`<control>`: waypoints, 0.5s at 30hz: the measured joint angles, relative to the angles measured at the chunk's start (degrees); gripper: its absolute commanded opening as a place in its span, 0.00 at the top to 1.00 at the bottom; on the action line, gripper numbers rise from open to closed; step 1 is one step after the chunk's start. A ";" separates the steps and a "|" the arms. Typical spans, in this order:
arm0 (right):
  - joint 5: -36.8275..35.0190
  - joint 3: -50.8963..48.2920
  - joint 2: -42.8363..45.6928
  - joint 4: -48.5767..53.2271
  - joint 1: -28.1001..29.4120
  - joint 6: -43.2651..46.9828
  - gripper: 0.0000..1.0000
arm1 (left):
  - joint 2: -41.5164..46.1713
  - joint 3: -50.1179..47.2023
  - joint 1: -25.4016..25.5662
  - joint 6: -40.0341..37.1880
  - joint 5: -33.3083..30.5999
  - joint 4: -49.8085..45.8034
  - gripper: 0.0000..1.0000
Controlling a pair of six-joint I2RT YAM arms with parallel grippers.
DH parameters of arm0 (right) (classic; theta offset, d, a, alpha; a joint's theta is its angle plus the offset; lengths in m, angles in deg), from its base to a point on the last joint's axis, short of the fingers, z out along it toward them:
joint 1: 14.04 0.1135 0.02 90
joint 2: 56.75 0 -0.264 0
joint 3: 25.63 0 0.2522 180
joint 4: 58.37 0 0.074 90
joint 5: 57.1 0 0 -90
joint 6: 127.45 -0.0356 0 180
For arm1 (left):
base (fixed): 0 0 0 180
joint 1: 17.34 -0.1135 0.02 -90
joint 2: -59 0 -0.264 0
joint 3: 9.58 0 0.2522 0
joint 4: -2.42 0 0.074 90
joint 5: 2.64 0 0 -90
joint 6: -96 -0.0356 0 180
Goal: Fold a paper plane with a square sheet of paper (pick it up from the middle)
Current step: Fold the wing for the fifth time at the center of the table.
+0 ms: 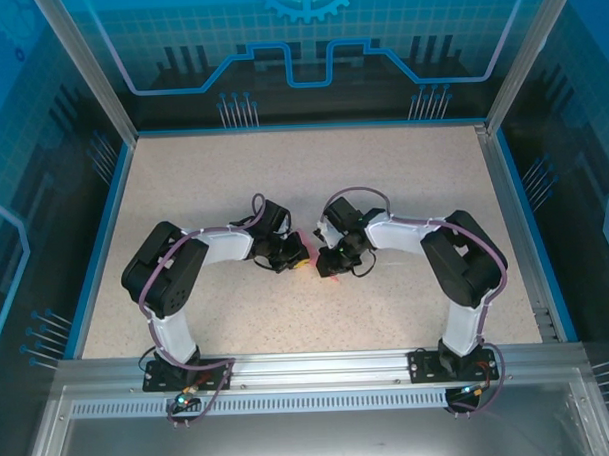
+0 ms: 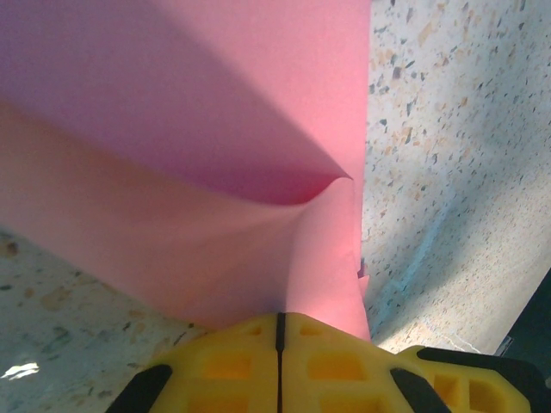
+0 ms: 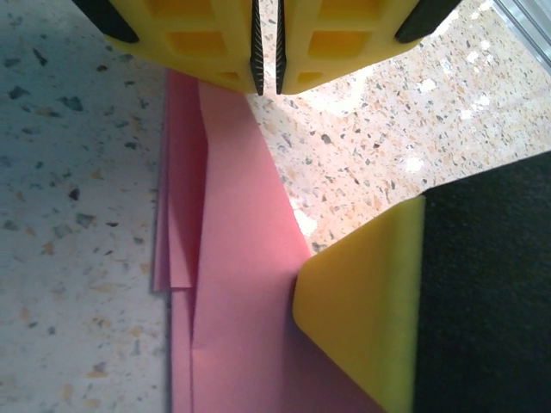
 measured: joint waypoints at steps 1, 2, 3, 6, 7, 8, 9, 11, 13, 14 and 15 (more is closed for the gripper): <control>0.20 -0.11 -0.07 -0.02 -0.15 0.00 0.86 | -0.02 0.02 0.00 0.00 -0.02 -0.02 0.93; 0.35 -0.28 -0.11 -0.09 -0.28 0.00 0.86 | -0.02 0.02 0.00 0.00 -0.02 -0.02 0.93; 0.50 -0.42 -0.15 -0.04 -0.48 0.00 0.86 | -0.02 0.02 0.00 0.00 -0.02 -0.04 0.93; 0.90 -0.76 -0.24 -0.37 -0.76 0.04 0.86 | -0.02 0.09 0.00 0.02 -0.02 -0.15 0.94; 1.07 -0.87 -0.26 -0.52 -0.85 0.09 0.86 | -0.02 0.09 0.00 0.00 -0.02 -0.17 0.94; 1.27 -1.05 -0.31 -0.72 -0.96 0.24 0.86 | -0.02 0.11 0.02 0.00 -0.04 -0.20 0.94; 1.42 -1.16 -0.37 -0.85 -0.98 0.26 0.87 | -0.02 0.17 0.02 0.00 -0.04 -0.24 0.93; 1.68 -1.44 -0.42 -1.18 -1.03 0.46 0.87 | -0.13 0.28 0.02 0.00 -0.04 -0.35 0.94; 2.05 -1.86 -0.42 -1.66 -1.31 0.57 0.87 | -0.17 0.37 0.02 0.00 -0.04 -0.52 0.94; 2.27 -2.05 -0.42 -1.99 -1.46 0.63 0.87 | -0.22 0.44 0.02 0.00 -0.04 -0.63 0.94; 2.64 -2.32 -0.42 -2.27 -1.64 0.70 0.87 | -0.22 0.48 0.02 0.00 -0.04 -0.70 0.93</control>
